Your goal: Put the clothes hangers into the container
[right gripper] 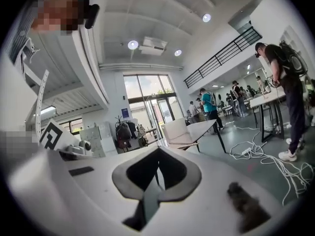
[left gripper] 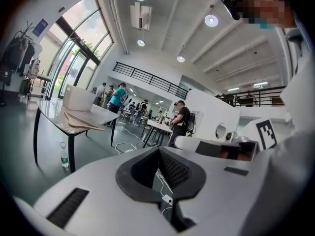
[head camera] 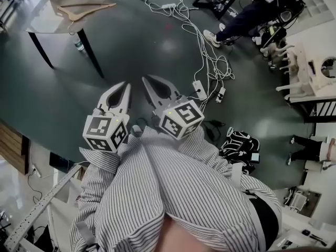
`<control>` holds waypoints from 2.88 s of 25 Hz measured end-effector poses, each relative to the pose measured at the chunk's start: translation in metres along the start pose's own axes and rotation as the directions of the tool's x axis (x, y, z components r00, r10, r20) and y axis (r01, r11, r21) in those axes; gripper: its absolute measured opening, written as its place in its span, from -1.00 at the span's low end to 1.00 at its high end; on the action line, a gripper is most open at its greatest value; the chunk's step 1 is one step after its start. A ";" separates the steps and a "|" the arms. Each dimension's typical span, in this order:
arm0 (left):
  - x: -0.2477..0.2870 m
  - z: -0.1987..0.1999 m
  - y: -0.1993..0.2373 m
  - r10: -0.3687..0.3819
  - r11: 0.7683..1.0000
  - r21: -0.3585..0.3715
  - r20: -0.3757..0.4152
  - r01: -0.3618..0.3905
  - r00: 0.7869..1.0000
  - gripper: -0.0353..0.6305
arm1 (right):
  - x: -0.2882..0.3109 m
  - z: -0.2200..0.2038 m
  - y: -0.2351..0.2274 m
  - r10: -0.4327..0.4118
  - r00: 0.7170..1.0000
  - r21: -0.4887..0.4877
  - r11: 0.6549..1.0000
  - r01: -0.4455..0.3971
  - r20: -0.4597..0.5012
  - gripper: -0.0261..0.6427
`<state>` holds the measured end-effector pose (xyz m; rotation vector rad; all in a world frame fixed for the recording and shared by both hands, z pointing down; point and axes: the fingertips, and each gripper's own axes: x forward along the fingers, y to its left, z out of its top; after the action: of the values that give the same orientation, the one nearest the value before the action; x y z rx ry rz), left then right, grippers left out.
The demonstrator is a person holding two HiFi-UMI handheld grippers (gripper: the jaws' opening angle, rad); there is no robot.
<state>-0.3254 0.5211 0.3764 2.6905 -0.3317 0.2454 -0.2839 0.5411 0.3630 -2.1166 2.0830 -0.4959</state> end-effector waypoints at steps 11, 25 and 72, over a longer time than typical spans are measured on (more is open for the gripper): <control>0.045 0.016 0.046 0.009 1.000 -0.004 -0.033 -0.009 0.999 -0.86 | 0.066 -0.004 -0.017 0.066 0.996 0.015 0.998 -0.065 -0.068 -0.88; 0.135 0.101 0.149 -0.097 0.988 0.115 -0.061 0.103 0.993 -0.87 | 0.214 0.031 -0.077 -0.065 0.995 0.023 0.997 0.067 -0.074 -0.88; 0.399 0.219 0.362 0.044 0.999 0.019 -0.095 -0.042 0.994 -0.87 | 0.487 0.111 -0.277 0.054 0.978 0.019 0.998 -0.051 -0.203 -0.88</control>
<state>-0.0140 0.0306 0.4057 2.6795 -0.3598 0.3903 0.0107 0.0546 0.4154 -2.0748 2.2272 -0.7469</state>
